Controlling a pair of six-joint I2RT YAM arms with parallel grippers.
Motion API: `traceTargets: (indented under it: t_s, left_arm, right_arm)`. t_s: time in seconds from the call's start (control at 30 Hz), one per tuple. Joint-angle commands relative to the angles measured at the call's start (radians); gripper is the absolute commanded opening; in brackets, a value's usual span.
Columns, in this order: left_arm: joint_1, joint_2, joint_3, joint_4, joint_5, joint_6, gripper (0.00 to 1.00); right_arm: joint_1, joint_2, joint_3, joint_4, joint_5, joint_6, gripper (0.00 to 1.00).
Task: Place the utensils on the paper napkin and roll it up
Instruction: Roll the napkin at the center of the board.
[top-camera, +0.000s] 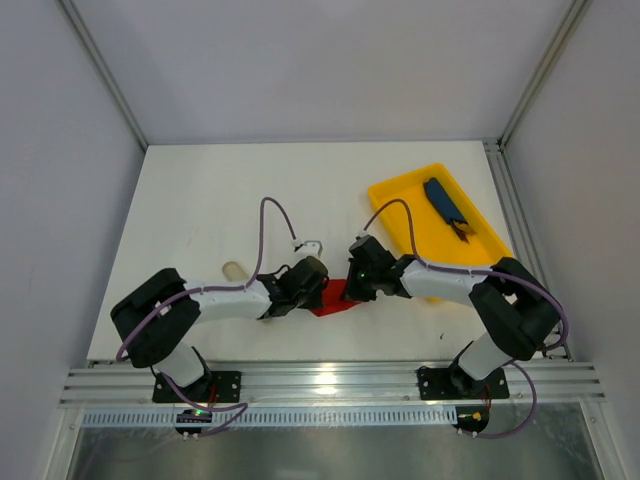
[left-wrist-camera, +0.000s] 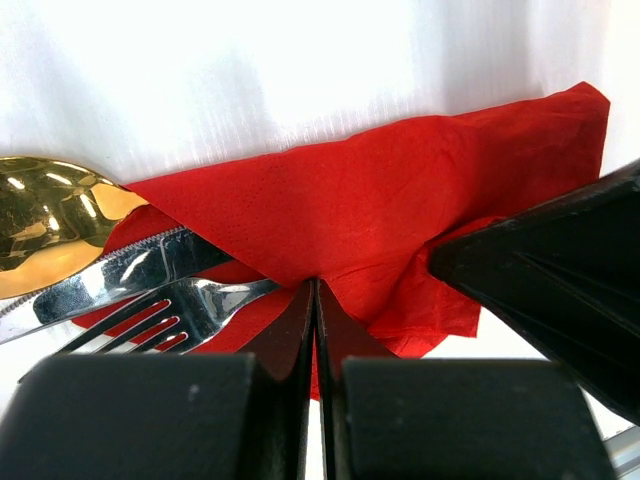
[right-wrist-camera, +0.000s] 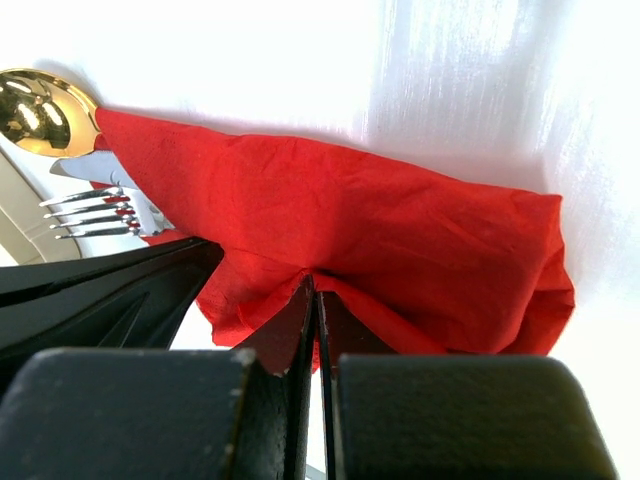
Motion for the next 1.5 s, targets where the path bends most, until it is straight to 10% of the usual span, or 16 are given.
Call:
traceTargets:
  t_s: [0.0, 1.47]
  left_arm:
    - [0.011, -0.009, 0.006, -0.016, -0.012, 0.018, 0.00]
    - [0.011, 0.040, 0.016, 0.010, 0.003, 0.003, 0.00]
  right_arm:
    - [-0.005, -0.062, 0.026, -0.028, 0.023, -0.024, 0.04]
    - [-0.005, -0.067, 0.066, -0.066, 0.010, -0.022, 0.04]
